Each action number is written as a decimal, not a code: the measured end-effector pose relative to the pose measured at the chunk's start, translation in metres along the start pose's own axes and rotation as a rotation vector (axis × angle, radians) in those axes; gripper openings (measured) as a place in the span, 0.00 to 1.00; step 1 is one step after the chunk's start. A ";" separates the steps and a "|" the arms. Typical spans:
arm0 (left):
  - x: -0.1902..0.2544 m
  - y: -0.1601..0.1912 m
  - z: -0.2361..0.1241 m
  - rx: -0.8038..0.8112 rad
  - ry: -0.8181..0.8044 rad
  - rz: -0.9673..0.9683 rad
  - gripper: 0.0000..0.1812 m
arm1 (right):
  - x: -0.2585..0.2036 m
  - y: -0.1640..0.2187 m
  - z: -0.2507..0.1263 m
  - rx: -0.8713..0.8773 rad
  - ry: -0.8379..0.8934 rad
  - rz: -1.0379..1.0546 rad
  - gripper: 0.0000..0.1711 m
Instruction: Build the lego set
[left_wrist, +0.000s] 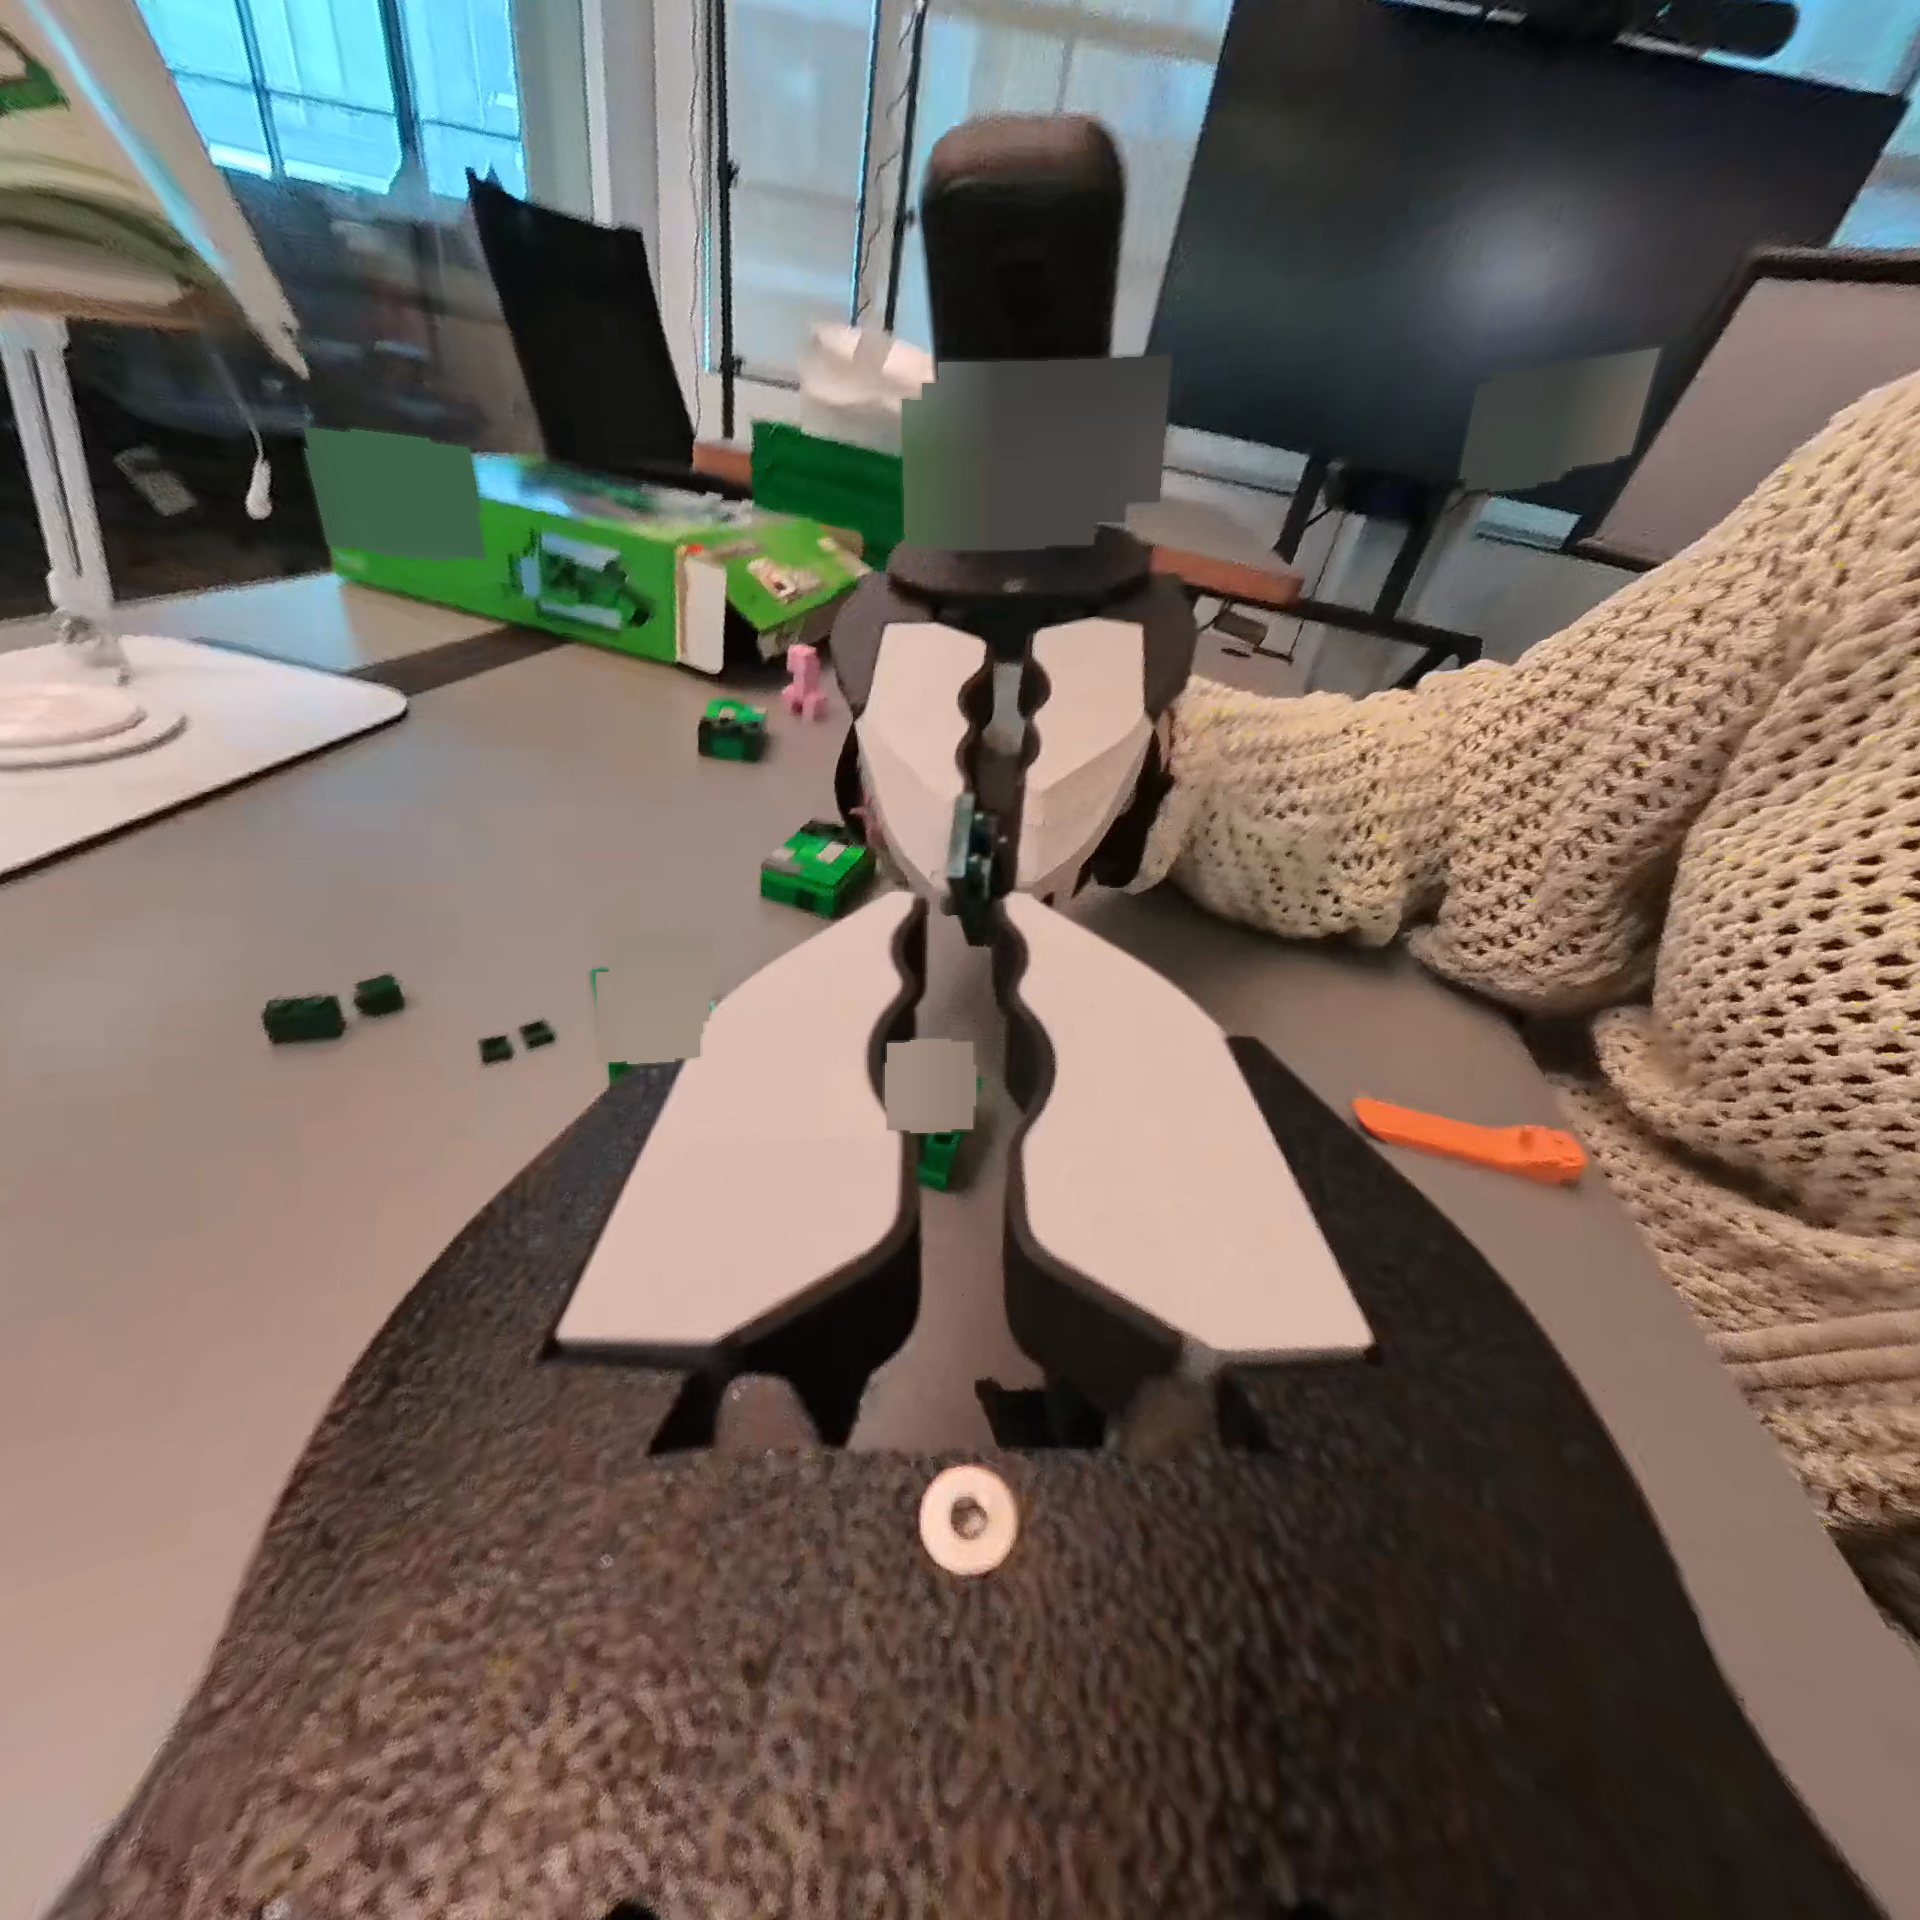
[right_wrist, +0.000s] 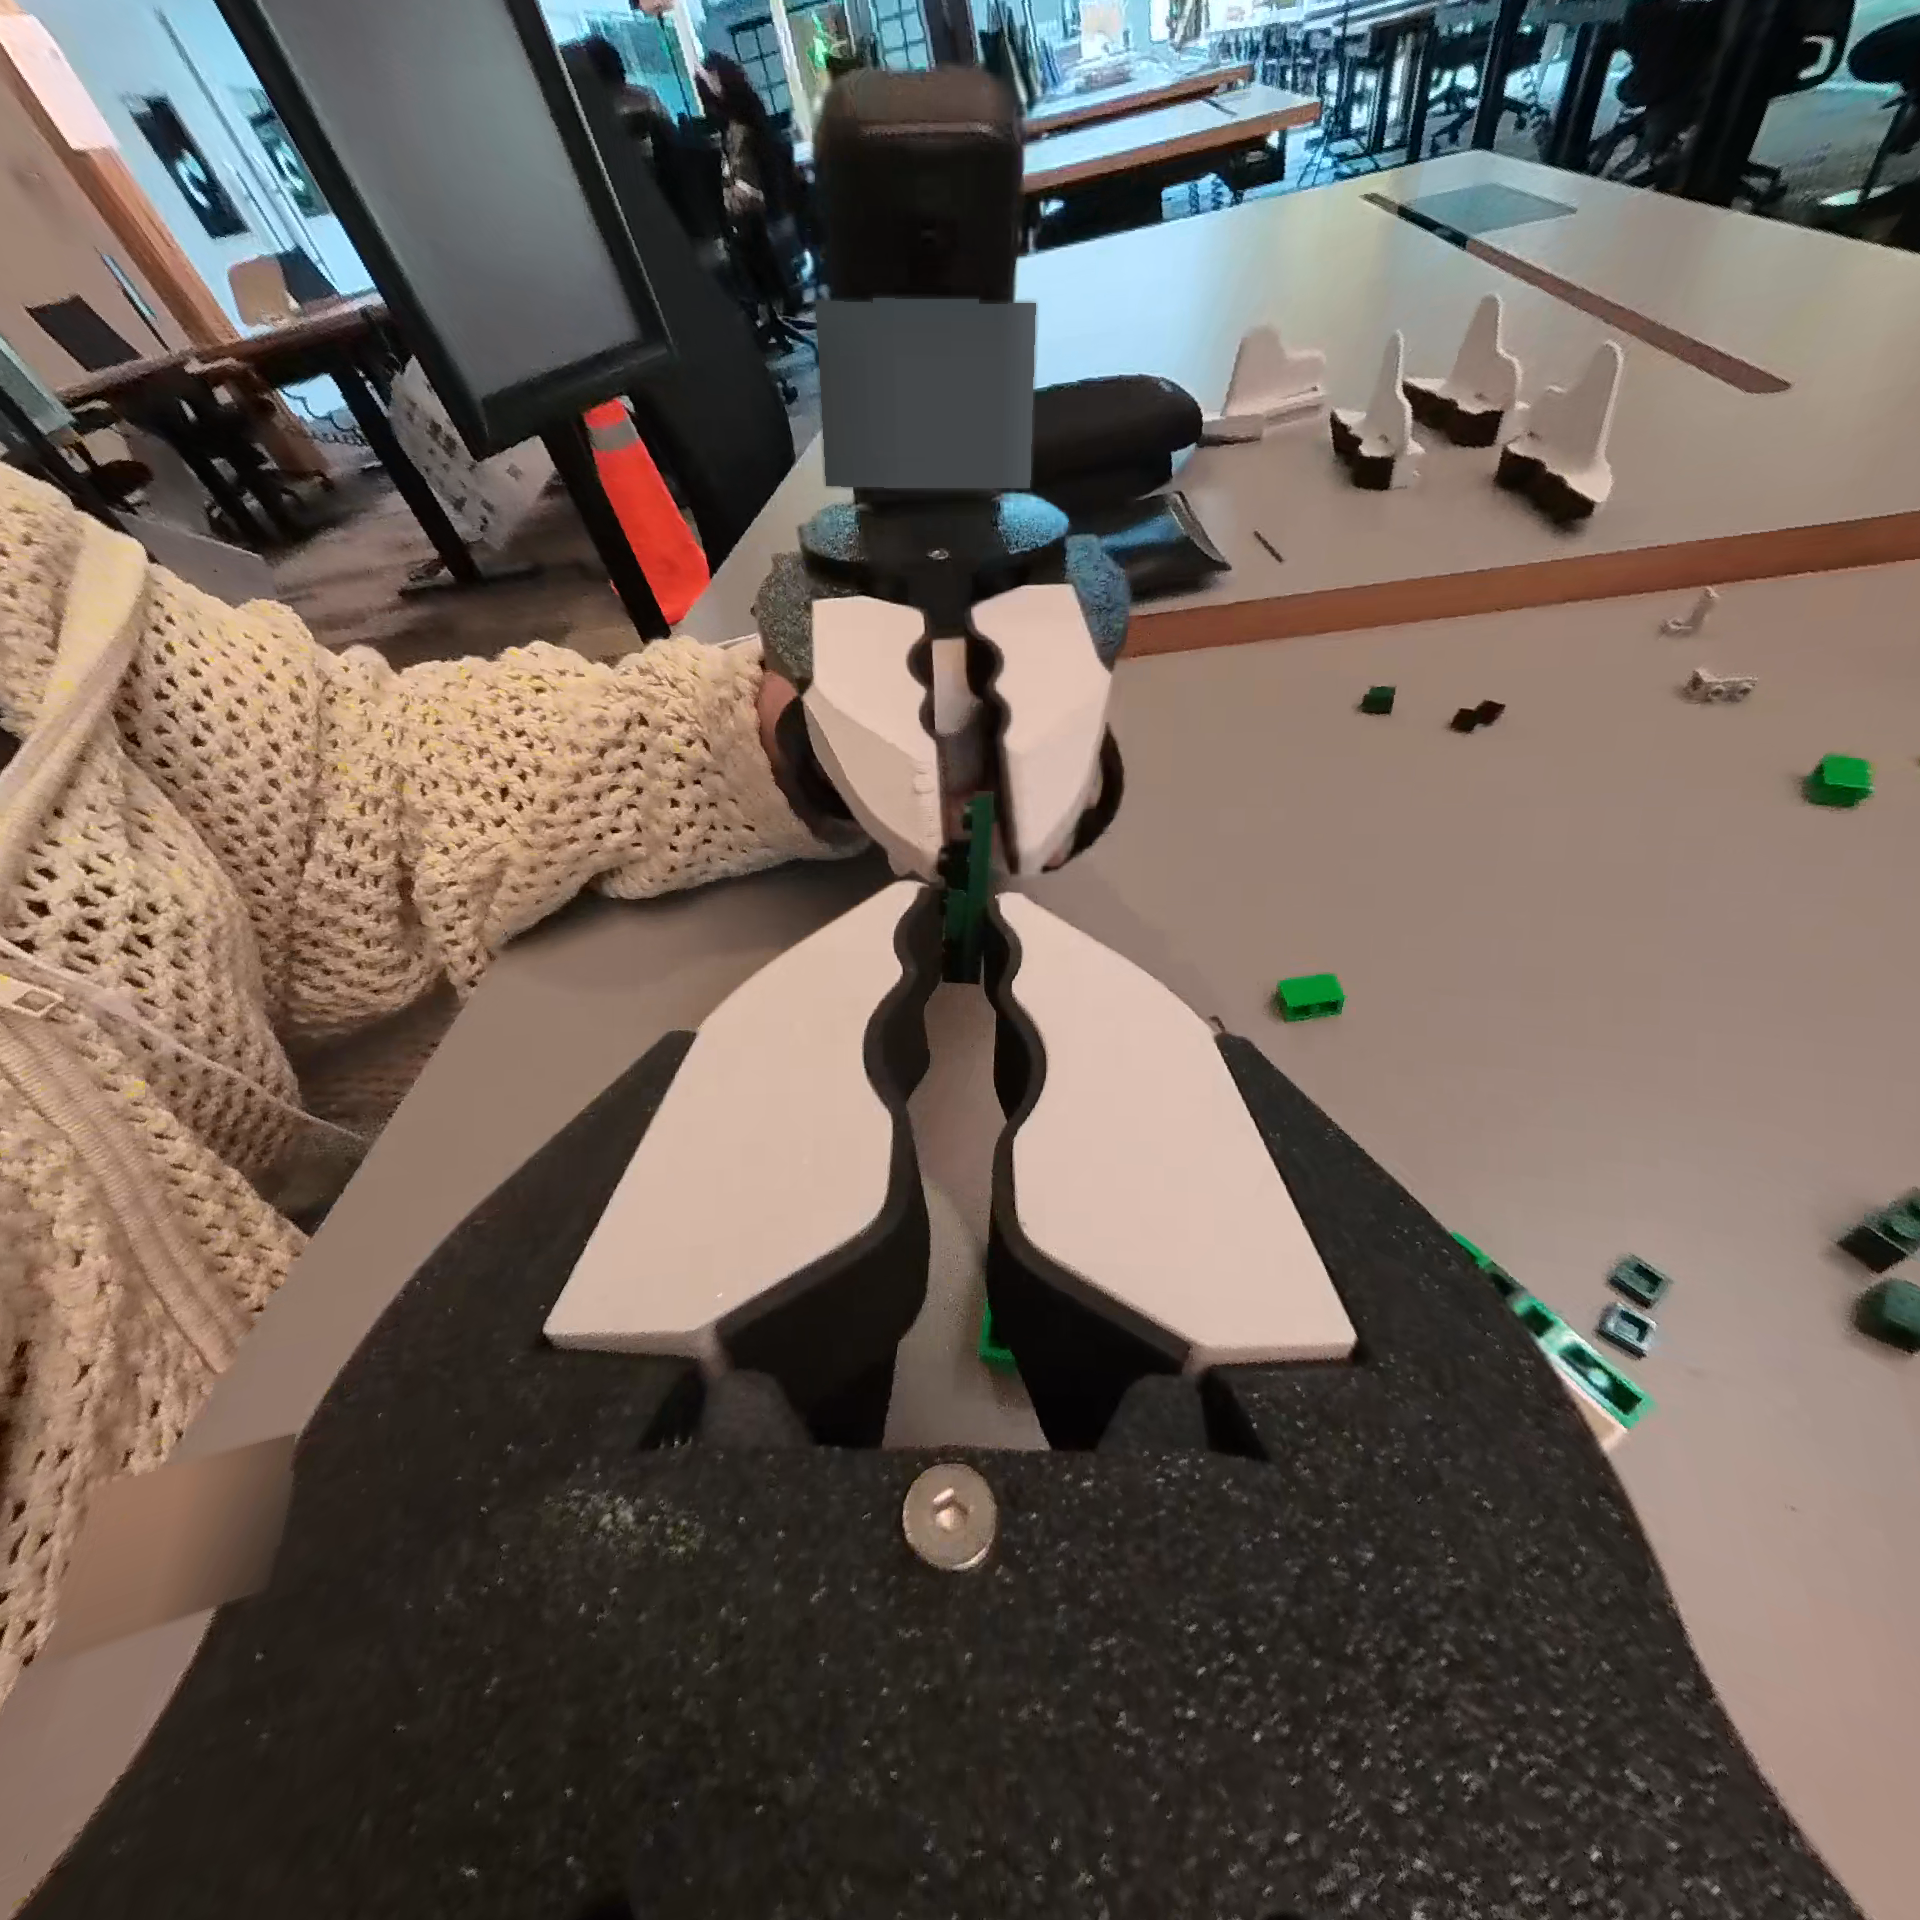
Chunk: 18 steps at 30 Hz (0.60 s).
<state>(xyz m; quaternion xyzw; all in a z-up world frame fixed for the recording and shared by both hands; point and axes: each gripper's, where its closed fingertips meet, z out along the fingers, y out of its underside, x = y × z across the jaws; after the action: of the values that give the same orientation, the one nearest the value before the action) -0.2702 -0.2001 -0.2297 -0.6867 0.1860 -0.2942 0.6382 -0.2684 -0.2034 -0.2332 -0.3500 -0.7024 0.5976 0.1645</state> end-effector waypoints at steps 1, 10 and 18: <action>0.002 -0.001 0.001 0.011 0.006 0.009 0.04 | 0.000 0.000 0.000 -0.001 0.000 -0.001 0.04; 0.007 0.013 0.003 -0.098 0.036 0.014 0.03 | -0.002 0.002 -0.003 -0.045 0.007 -0.064 0.11; 0.009 0.028 0.008 -0.200 0.031 0.054 0.03 | -0.003 0.015 -0.001 -0.134 0.000 -0.090 0.03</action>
<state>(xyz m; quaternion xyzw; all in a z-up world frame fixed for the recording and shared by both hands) -0.2553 -0.2029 -0.2564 -0.7369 0.2428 -0.2675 0.5713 -0.2611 -0.2045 -0.2462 -0.3283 -0.7559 0.5411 0.1676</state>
